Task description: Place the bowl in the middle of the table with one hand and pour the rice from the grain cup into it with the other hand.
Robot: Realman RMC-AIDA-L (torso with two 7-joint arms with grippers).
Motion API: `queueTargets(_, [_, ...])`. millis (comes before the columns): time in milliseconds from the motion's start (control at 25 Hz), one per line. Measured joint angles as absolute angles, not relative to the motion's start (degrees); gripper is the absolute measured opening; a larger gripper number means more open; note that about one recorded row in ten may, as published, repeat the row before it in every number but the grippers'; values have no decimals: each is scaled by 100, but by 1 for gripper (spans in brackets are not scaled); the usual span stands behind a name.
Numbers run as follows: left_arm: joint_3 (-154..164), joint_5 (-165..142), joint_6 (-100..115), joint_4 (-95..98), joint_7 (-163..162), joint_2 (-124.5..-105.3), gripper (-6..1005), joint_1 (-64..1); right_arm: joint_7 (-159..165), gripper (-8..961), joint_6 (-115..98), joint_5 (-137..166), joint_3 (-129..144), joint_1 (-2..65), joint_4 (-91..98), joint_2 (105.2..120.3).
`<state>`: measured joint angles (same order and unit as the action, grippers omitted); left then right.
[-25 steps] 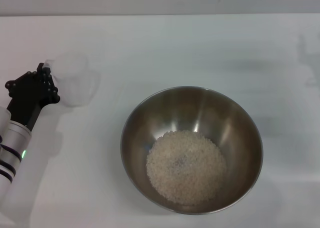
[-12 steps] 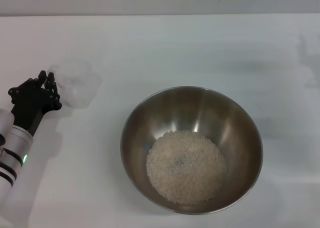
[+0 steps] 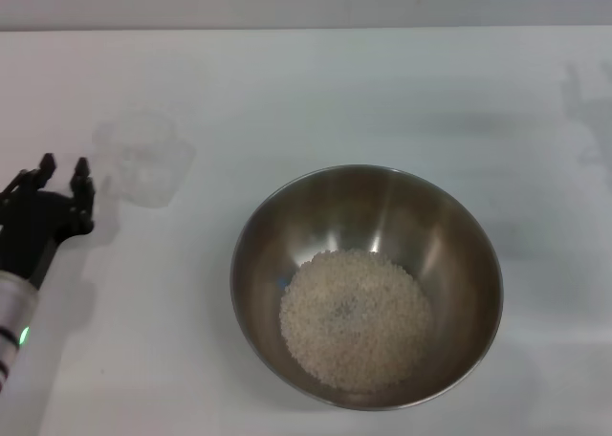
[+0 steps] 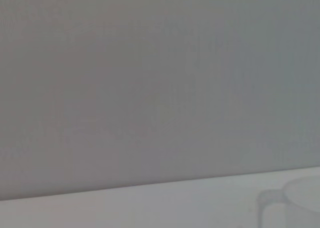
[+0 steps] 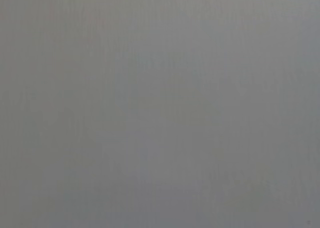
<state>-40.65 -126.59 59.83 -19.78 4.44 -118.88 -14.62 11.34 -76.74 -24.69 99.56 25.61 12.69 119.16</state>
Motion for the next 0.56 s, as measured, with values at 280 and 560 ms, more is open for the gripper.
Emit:
queueTargets(280, [-4018,-12657,7169,-1925,-341,-11879,457,-1122,1134,498,-7429,-2460,10183,2543,1174,11927])
queueTargets(560, [-3872,-12656,7511,-1947,-448,-11897,536,-1297,1108,498,-7359,-2460,10742,2510,1087,11948])
